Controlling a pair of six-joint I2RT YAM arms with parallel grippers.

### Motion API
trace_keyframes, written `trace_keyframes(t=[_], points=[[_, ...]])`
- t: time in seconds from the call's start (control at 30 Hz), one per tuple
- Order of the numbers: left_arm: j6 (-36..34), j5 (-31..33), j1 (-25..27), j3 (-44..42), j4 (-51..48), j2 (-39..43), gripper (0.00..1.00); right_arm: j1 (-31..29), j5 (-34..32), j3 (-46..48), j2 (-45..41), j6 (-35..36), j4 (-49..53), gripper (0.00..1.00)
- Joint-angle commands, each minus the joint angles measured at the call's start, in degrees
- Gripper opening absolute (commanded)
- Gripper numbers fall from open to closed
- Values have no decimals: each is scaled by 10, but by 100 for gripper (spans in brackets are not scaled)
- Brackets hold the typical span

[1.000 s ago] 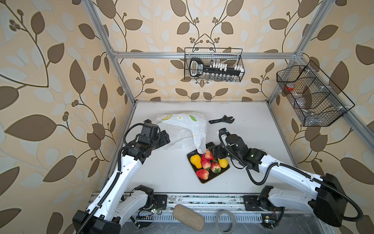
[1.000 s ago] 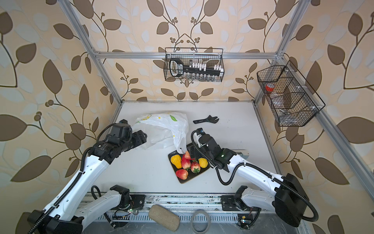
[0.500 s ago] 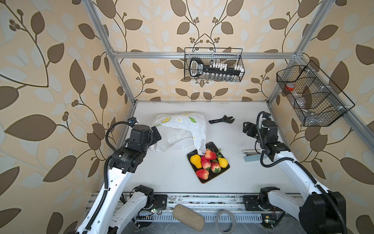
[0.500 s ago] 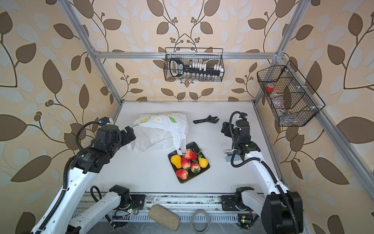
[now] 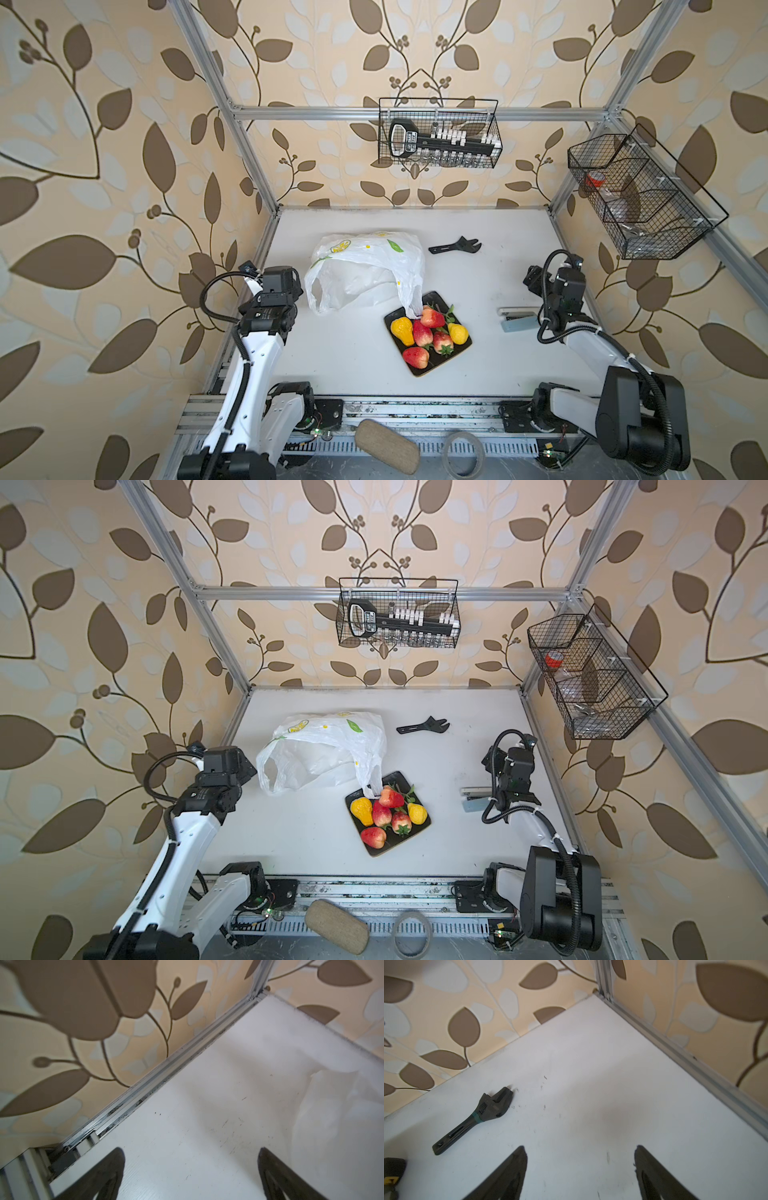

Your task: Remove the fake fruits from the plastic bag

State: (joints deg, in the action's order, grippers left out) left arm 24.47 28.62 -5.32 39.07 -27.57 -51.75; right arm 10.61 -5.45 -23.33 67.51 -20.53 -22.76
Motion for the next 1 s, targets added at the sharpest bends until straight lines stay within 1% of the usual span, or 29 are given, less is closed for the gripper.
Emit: trace_keyframes(t=[0.0, 0.03, 0.1, 0.2, 0.3, 0.33, 0.37, 0.47, 0.53, 0.63, 0.67, 0.7, 0.73, 0.77, 0.8, 0.87, 0.93, 0.97], points=[[-86, -47, -2, -49, 181, -11, 99, -21, 23, 47, 28, 82, -189, 84], [-108, -60, -2, -68, 221, -22, 99, -23, 34, 42, 45, 88, -192, 84], [-125, -81, -2, -90, 273, -49, 99, -29, 48, 36, 74, 95, -211, 83], [-127, -129, -1, -115, 354, -86, 99, -44, 44, 50, 99, 124, -266, 84], [-116, -156, 3, -156, 462, -118, 99, -44, 55, 74, 141, 129, -341, 85], [-118, -162, 5, -166, 495, -134, 99, -48, 70, 79, 154, 138, -366, 85], [-119, -162, 6, -173, 520, -153, 99, -54, 84, 78, 161, 151, -365, 85], [-125, -161, 9, -189, 585, -200, 99, -66, 87, 105, 191, 163, -445, 88], [-135, -170, 12, -188, 606, -213, 99, -65, 84, 101, 182, 163, -421, 88], [-151, -169, 21, -206, 691, -257, 99, -66, 63, 107, 182, 153, -434, 88], [-161, -175, 27, -206, 706, -272, 99, -65, 53, 110, 182, 148, -441, 89], [-174, -191, 33, -197, 696, -280, 99, -65, 44, 112, 181, 143, -444, 91], [-186, -189, 43, -197, 720, -302, 99, -65, 41, 114, 182, 141, -447, 93], [-200, -171, 55, -206, 777, -341, 99, -65, 40, 114, 182, 141, -448, 94], [-206, -160, 61, -207, 799, -355, 99, -65, 40, 114, 181, 141, -448, 98], [-190, -155, 63, -182, 703, -330, 99, -64, 39, 114, 181, 141, -447, 99], [-200, -148, 64, -192, 747, -344, 99, -64, 40, 114, 181, 141, -447, 99], [-199, -147, 67, -189, 728, -336, 99, -65, 39, 115, 181, 141, -446, 99]])
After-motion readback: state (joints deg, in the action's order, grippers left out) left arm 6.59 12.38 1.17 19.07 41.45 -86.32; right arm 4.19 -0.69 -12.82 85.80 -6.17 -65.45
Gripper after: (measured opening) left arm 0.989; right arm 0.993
